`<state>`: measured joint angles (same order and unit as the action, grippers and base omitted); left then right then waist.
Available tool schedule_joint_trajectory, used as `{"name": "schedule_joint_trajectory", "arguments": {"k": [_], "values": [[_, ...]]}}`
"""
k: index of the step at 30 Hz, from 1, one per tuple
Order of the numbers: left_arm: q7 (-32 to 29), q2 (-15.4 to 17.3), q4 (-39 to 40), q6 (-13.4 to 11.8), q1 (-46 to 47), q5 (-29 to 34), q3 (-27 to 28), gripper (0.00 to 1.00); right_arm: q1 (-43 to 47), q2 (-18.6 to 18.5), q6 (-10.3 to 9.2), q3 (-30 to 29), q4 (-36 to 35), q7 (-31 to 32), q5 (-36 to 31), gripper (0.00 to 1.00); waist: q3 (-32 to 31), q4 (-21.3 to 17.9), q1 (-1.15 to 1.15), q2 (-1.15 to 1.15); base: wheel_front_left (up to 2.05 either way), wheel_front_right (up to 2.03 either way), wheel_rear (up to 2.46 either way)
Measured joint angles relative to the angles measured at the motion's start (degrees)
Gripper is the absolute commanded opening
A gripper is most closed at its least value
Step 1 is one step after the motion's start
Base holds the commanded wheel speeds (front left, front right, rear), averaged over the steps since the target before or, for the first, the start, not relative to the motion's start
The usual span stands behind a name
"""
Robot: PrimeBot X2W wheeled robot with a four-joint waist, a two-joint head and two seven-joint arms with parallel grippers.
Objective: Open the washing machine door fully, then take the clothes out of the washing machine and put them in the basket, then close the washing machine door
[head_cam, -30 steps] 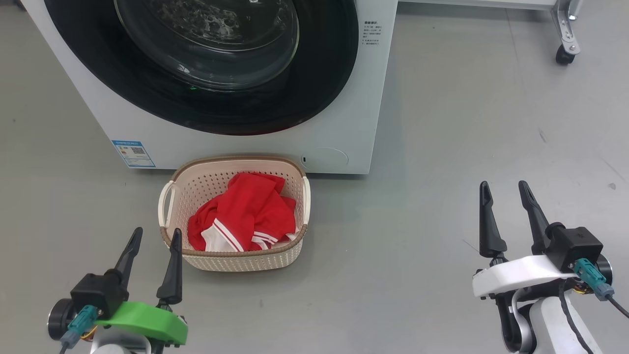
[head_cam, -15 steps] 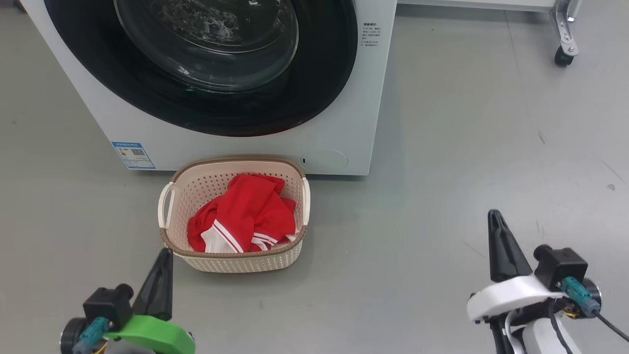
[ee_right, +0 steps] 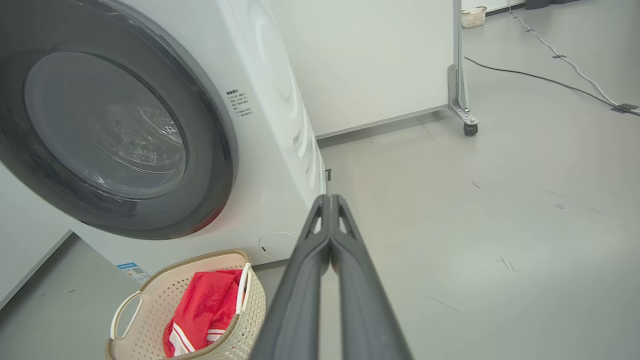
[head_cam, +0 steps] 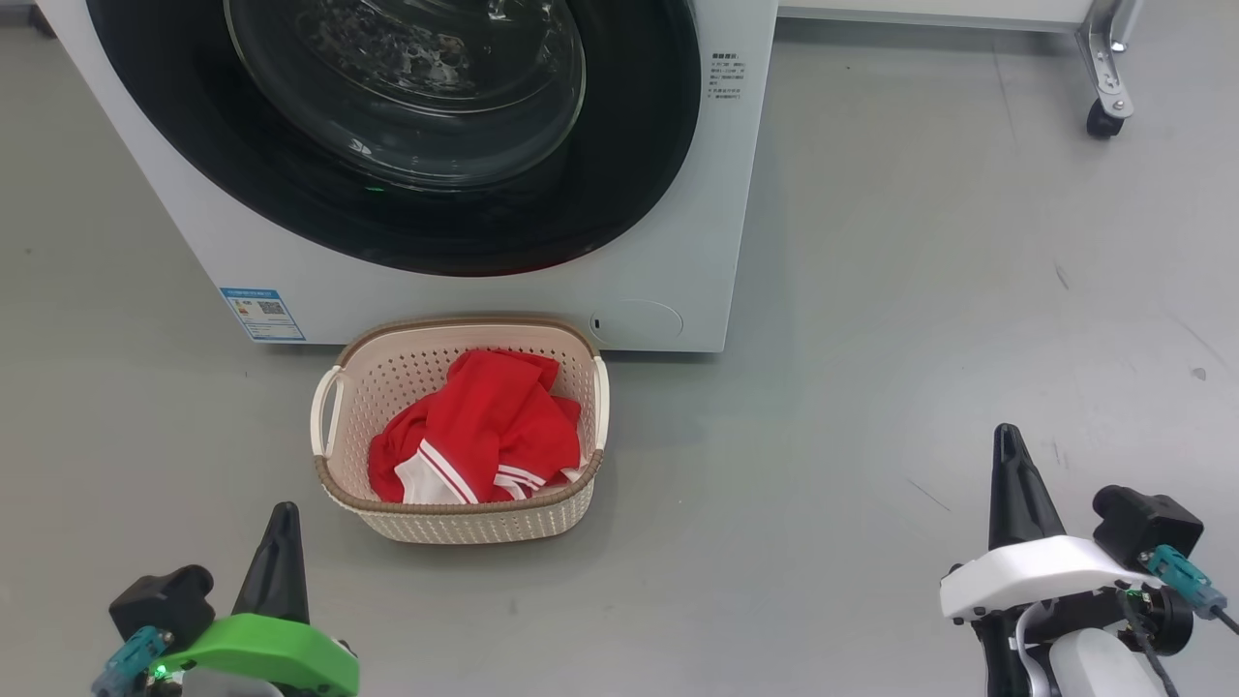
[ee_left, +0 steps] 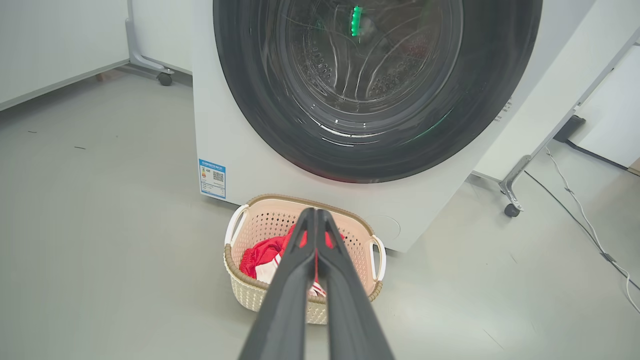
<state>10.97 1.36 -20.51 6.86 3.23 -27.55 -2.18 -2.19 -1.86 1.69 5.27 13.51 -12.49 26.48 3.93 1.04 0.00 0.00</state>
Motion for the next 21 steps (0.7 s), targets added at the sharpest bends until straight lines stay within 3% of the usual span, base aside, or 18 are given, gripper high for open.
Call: {"name": "schedule_joint_trajectory", "arguments": {"k": [21], "values": [[-4.5, 0.0, 0.5, 0.0, 0.0, -14.1, 1.8, 0.0, 0.0, 0.0, 0.96, -2.7, 0.1, 4.1, 15.4, 0.0, -0.9, -0.2, 0.0, 0.0, 0.0, 0.0, 0.0]]}}
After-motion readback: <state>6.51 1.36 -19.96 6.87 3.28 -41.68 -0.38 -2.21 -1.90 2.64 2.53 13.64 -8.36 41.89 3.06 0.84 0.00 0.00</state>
